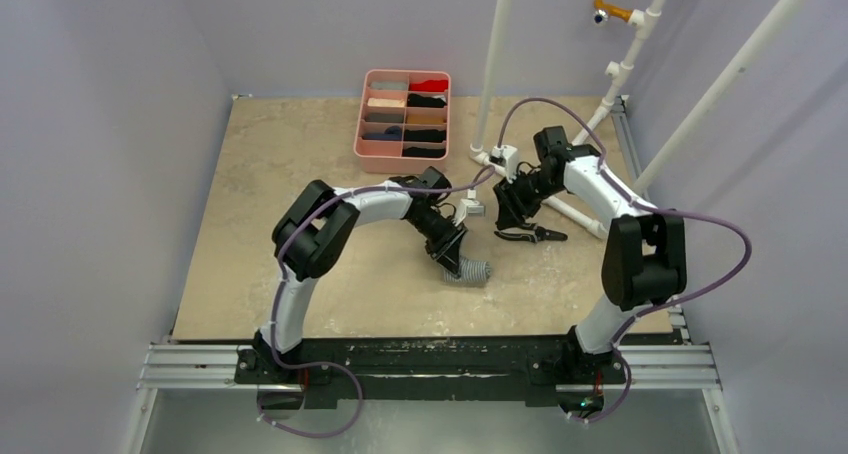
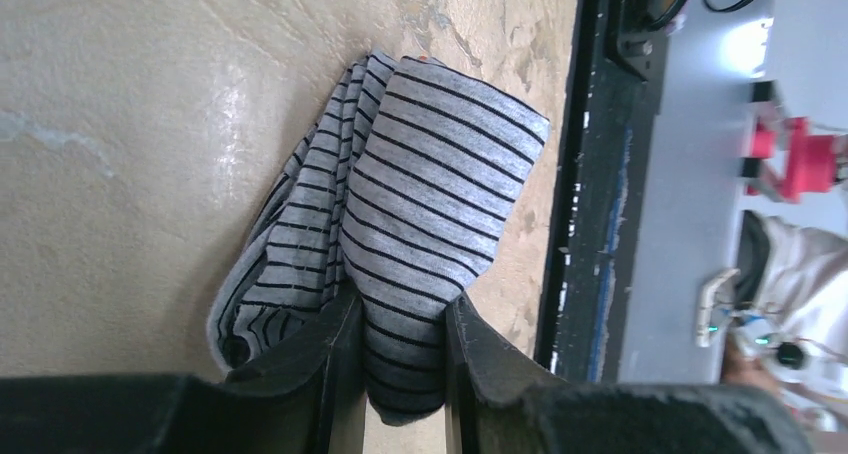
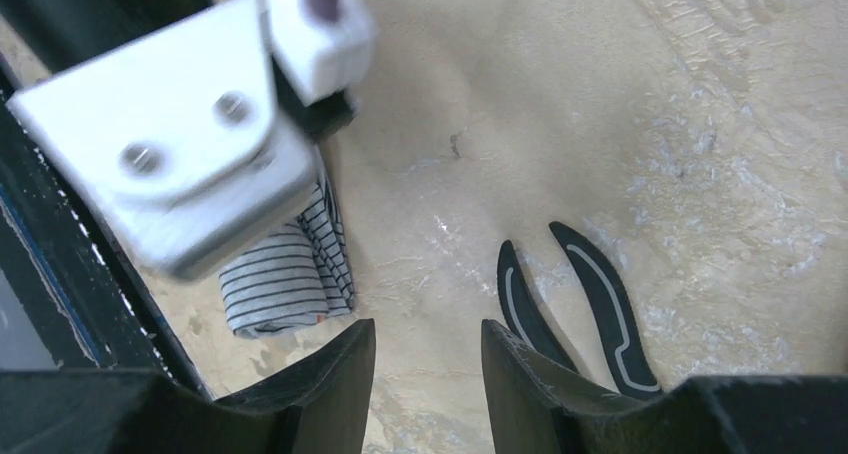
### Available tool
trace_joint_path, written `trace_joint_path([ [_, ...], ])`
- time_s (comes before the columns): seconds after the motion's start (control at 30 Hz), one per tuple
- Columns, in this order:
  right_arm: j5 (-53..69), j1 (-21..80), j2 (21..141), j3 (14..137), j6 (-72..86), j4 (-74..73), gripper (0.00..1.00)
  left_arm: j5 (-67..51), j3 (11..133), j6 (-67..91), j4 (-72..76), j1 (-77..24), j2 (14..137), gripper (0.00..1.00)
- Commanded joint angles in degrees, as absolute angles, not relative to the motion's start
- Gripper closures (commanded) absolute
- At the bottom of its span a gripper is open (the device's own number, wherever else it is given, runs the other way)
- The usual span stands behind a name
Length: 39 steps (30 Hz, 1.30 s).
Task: Roll the underwear
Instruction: Roll the underwear to the center of the board.
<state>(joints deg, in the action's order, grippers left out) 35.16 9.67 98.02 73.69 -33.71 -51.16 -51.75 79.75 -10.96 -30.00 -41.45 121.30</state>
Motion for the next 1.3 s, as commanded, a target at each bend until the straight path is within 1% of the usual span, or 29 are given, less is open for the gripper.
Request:
trace_joint_path([
  [0.0,33.0,9.7,93.0,69.5,-32.3,-44.9,0.57,-46.3,81.4,-10.4,-40.6,-38.3,129.1,1.0],
  [0.23,28.6,9.6,83.3,61.6,-31.7,-38.6,0.56,-47.6,88.2,-9.3,-46.4,-36.4,134.9,1.0],
  [0.4,28.1,10.9,76.7,57.6,-32.7,-38.0,0.55,-47.3,92.1,-9.2,-49.2,-36.3,137.1,1.0],
  [0.5,25.6,14.7,73.0,55.4,-32.6,-37.1,0.54,-47.4,93.9,-9.0,-50.6,-36.1,138.3,1.0],
  [0.67,16.6,26.3,67.3,51.4,-30.7,-33.4,0.52,-49.3,96.7,-9.5,-52.8,-35.4,140.2,1.0],
  [0.9,9.5,36.9,67.5,48.3,-32.7,-30.9,0.48,-51.6,101.1,-11.5,-57.7,-35.3,142.9,1.0],
  [0.97,8.1,38.8,68.2,47.6,-33.7,-30.1,0.47,-52.4,102.4,-11.9,-58.9,-35.3,143.5,1.0],
  [1.07,6.0,41.0,69.1,46.6,-35.0,-28.7,0.42,-53.2,104.3,-12.2,-61.2,-35.3,144.8,1.0],
  [1.27,3.3,44.3,72.0,45.8,-36.5,-26.4,0.4,-54.3,105.3,-12.1,-62.6,-35.2,145.3,1.0],
])
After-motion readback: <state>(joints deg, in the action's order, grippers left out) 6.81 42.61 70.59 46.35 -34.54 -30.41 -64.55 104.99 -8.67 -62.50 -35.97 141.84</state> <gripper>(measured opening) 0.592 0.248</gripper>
